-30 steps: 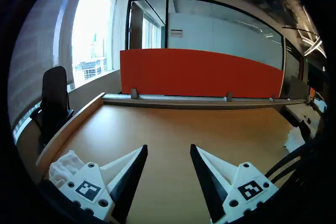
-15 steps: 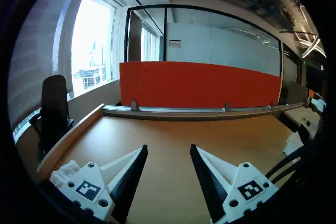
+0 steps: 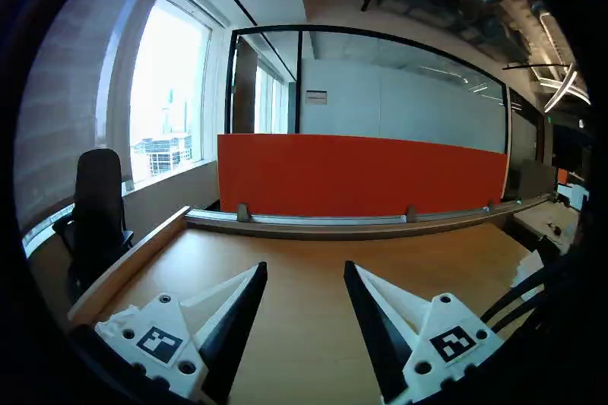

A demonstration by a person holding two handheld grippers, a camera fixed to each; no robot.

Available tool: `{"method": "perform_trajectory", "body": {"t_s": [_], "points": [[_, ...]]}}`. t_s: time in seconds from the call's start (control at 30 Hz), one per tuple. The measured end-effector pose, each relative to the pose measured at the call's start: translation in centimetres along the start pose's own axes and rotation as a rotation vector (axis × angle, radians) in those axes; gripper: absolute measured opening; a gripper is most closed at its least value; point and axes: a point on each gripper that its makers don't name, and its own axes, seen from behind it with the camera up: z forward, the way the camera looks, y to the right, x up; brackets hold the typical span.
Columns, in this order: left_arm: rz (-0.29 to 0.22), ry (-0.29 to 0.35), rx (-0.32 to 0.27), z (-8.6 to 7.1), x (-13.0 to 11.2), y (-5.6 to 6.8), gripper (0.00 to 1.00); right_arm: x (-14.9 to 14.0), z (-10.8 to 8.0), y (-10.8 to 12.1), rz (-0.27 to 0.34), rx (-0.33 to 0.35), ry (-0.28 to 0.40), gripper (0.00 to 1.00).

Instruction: Fold towel

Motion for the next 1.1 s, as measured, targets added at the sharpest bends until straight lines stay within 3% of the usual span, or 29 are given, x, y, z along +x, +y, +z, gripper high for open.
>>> {"method": "perform_trajectory", "body": {"t_s": [0.2, 1.1], "points": [[0.001, 0.008, -0.022, 0.0, 0.3, 0.6, 0.74, 0.0, 0.3, -2.3, 0.002, 0.011, 0.001, 0.94], [0.036, 0.044, -0.032, 0.5, -0.9, 0.9, 0.74, 1.4, 0.6, -5.6, 0.005, 0.002, -0.010, 0.94]]}}
